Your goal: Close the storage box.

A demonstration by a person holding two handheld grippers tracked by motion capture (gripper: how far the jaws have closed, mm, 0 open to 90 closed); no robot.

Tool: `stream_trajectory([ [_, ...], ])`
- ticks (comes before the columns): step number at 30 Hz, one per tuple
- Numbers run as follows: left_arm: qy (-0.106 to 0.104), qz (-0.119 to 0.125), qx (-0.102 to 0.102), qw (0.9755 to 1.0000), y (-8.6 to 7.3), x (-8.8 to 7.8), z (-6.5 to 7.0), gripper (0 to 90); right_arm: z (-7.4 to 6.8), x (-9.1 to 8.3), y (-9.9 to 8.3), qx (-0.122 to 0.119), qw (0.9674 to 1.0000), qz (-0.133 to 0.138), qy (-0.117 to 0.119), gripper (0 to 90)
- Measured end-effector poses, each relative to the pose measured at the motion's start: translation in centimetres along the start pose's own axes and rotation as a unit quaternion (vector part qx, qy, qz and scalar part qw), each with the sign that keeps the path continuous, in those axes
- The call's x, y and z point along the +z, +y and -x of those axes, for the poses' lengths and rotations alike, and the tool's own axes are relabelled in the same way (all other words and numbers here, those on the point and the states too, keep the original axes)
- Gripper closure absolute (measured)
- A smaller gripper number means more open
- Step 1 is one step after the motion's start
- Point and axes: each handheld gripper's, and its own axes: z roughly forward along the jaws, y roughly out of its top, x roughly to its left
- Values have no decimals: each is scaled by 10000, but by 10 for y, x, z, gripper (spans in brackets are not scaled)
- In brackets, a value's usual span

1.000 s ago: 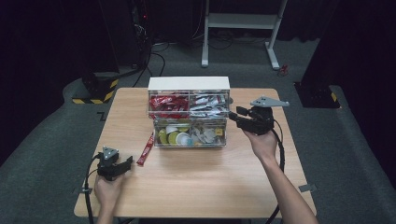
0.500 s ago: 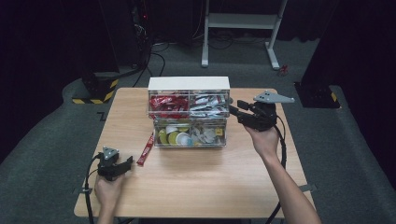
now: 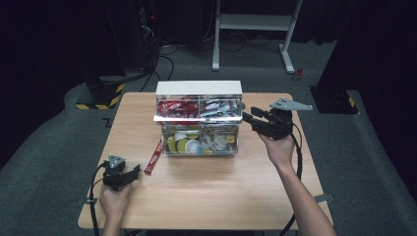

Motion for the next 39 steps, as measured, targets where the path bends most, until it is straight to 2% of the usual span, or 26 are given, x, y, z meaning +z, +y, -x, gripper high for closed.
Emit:
stream_trajectory([
  [2,0,-1,1,10000,0,0,0,374,6,-8,-9,84,10000,20,-51,547],
  [7,0,-1,1,10000,0,0,0,374,16,-14,-21,220,9997,-8,-138,542],
  [12,14,4,-26,10000,0,0,1,371,28,-21,-34,393,9990,96,-212,539],
  [22,12,4,-25,10000,0,0,1,369,46,-29,-61,614,9968,2,-513,531],
  [27,14,3,-26,10000,0,0,1,368,54,-25,-81,790,9951,-87,-594,524],
  [34,15,4,-26,10000,0,0,1,368,59,-20,-101,835,9934,-251,-743,517],
  [38,15,3,-26,10000,0,0,1,368,65,-17,-116,919,9911,-401,-874,513],
  [39,16,2,-25,10000,0,0,1,368,68,-14,-123,924,9898,-482,-976,512],
])
